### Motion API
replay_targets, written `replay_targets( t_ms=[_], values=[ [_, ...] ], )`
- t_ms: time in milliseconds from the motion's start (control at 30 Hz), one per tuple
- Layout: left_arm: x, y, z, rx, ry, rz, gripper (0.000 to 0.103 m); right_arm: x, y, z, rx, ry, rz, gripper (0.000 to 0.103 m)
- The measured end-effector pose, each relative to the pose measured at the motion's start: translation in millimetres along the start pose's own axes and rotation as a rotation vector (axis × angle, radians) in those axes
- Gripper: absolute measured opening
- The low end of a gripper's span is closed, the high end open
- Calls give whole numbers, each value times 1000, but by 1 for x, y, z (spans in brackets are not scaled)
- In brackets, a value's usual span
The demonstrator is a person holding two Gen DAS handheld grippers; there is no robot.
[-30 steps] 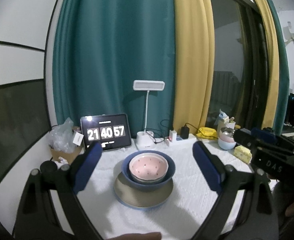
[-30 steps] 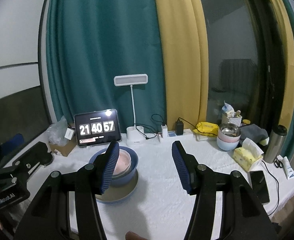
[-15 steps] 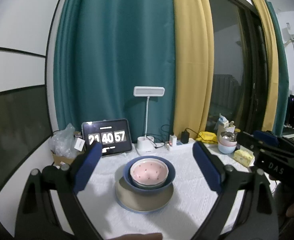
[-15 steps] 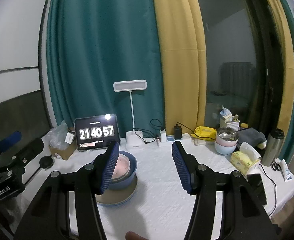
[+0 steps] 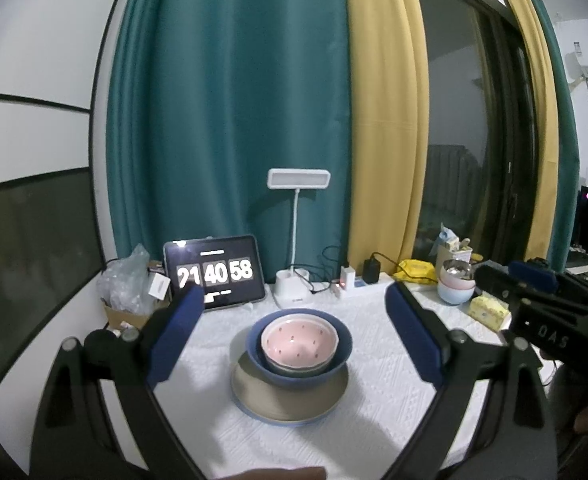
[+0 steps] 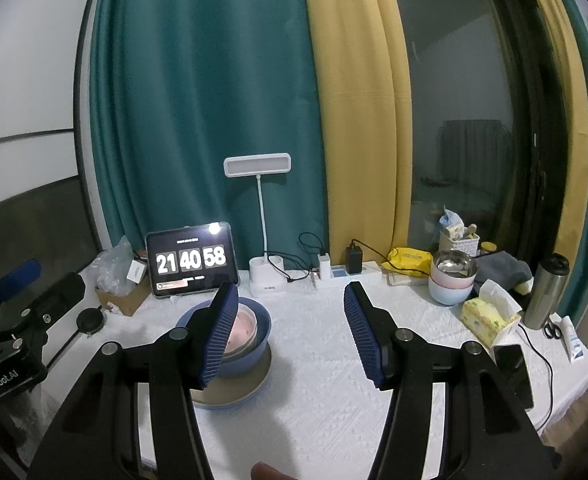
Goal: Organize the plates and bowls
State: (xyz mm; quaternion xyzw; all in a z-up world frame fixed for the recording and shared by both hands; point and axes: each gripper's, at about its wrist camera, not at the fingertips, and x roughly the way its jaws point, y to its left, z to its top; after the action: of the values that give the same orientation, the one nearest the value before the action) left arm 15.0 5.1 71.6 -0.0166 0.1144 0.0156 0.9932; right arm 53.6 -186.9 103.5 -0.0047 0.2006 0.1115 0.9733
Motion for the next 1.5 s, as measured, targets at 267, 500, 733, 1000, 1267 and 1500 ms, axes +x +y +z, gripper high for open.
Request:
replay_targets(
  t_ms=[267, 500, 733, 1000, 1267, 1500],
  values=[
    [2, 1, -2, -3, 11, 1, 93, 0, 0, 0, 0, 2, -1, 58],
    [2, 2, -3, -1, 12, 0, 93, 2, 0, -2, 0, 8, -3, 58],
    [3, 1, -3, -2, 13, 1, 93, 3, 0, -3, 2, 9, -5, 58],
    [3, 1, -3, -2, 15, 2, 93, 2, -1, -3, 2, 11, -3, 58],
    [0, 1, -8, 3, 14, -10, 93, 2, -1, -2, 4, 11, -3, 58],
    [0, 1, -11, 6, 18, -17, 93, 3, -2, -3, 3, 11, -3, 59]
  ],
)
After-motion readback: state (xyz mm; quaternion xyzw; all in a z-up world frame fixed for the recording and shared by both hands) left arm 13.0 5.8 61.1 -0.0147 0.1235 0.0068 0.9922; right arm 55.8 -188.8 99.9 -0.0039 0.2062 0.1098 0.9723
